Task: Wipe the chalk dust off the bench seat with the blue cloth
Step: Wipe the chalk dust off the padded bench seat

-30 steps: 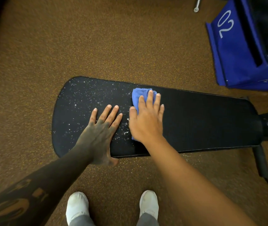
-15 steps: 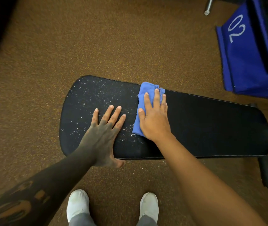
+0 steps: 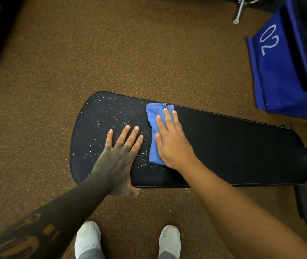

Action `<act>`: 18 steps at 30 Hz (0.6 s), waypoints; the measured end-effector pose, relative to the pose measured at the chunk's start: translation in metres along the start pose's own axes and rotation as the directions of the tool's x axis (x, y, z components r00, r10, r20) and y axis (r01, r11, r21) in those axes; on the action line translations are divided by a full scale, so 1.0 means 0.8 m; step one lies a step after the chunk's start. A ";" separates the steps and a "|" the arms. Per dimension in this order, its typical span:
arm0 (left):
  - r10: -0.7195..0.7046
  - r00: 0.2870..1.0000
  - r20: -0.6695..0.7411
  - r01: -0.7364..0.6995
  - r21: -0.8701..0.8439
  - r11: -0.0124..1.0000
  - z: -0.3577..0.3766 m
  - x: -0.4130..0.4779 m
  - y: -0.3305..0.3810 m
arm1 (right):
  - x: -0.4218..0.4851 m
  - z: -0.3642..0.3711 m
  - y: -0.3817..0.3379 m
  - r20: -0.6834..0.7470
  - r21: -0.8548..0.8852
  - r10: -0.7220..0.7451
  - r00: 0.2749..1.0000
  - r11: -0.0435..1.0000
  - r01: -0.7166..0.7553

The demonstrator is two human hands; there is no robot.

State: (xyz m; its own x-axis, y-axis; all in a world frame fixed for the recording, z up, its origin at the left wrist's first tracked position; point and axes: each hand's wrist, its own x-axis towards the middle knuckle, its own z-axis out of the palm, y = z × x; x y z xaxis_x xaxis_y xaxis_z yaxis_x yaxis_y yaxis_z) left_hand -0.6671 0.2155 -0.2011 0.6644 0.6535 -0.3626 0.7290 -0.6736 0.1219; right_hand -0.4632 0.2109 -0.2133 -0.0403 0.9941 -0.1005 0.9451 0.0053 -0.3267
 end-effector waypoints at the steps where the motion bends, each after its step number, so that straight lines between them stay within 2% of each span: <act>1: 0.000 1.000 -0.006 0.000 -0.002 1.000 -0.001 0.000 0.001 | 0.006 -0.003 0.008 -0.026 -0.008 0.030 0.999 1.000 -0.030; 4: -0.001 1.000 -0.011 0.001 -0.002 1.000 -0.003 -0.003 0.001 | 0.028 -0.006 0.020 -0.085 0.043 0.272 0.958 0.962 -0.269; 5: -0.004 1.000 -0.010 0.004 0.000 1.000 -0.003 -0.003 0.001 | 0.031 -0.006 0.015 -0.091 0.061 0.310 0.946 0.950 -0.305; 6: -0.006 1.000 -0.010 0.006 0.001 1.000 -0.004 -0.004 0.001 | 0.030 -0.003 0.008 -0.095 0.069 0.298 0.950 0.954 -0.292; 9: -0.009 1.000 -0.013 0.009 -0.001 1.000 -0.004 -0.004 0.001 | 0.008 0.000 -0.007 -0.050 0.065 0.083 0.995 0.995 -0.080; 11: -0.009 1.000 -0.007 0.009 -0.006 1.000 -0.004 -0.004 0.001 | -0.001 -0.004 0.004 -0.034 0.036 0.015 0.999 0.999 -0.014; 16: -0.005 1.000 0.000 0.005 -0.006 1.000 -0.003 -0.006 -0.002 | 0.033 -0.009 0.022 -0.109 0.080 0.282 0.953 0.958 -0.274; 18: -0.013 1.000 -0.004 0.013 -0.007 1.000 -0.002 -0.006 -0.002 | 0.032 -0.002 0.005 -0.101 0.093 0.221 0.970 0.973 -0.212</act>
State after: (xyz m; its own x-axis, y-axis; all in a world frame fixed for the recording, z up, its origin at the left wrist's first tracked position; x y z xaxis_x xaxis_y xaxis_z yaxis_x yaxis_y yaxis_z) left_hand -0.6713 0.2138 -0.1978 0.6554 0.6638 -0.3603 0.7389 -0.6623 0.1240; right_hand -0.4598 0.2366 -0.2161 0.2025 0.9765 -0.0744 0.8978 -0.2154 -0.3842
